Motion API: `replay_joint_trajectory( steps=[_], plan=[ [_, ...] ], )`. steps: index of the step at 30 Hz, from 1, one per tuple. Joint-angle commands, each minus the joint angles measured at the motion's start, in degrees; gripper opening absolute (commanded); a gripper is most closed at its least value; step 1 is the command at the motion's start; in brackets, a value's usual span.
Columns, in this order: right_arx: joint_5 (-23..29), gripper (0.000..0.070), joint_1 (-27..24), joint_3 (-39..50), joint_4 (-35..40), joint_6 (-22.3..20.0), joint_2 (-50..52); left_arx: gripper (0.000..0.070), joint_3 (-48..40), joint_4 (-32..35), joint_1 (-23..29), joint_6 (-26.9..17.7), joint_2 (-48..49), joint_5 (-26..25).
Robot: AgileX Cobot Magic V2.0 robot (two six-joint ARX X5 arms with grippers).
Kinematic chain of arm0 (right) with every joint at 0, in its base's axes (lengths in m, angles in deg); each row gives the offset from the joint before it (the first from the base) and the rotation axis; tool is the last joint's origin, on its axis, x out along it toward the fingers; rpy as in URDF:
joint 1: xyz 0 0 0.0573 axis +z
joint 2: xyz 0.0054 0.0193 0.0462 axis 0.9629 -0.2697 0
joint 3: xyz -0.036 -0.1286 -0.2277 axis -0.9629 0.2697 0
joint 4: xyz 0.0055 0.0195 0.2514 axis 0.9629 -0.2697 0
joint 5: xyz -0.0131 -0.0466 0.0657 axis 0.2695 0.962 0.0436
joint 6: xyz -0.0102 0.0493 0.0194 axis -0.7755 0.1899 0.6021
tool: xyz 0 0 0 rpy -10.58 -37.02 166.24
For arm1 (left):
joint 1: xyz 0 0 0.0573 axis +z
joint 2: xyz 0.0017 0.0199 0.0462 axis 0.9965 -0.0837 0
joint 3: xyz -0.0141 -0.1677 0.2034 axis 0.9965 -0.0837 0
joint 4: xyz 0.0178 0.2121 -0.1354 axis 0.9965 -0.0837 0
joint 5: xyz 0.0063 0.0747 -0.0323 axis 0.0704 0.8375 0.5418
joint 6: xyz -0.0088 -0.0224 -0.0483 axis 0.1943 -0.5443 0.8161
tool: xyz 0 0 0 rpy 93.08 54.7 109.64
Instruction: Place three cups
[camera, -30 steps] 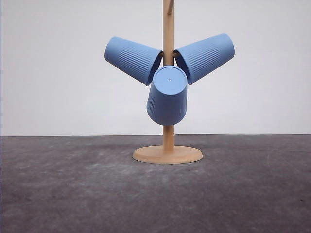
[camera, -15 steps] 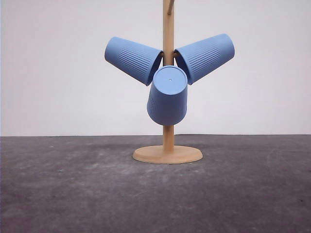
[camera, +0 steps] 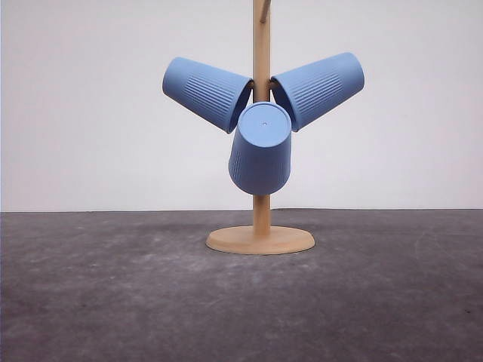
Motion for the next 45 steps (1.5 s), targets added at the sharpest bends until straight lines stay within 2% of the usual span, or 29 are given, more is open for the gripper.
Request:
replay_joint_trajectory(
  steps=[1, 45],
  plan=[
    [0.04, 0.0017, -0.04, 0.22, 0.66, 0.59, 0.13, 0.0012, -0.73, 0.92, -0.04, -0.16, -0.02, 0.12],
    [0.04, 0.0016, -0.04, 0.22, 0.66, 0.59, 0.13, 0.0012, -0.73, 0.92, -0.04, -0.16, -0.02, 0.12]
  ],
)
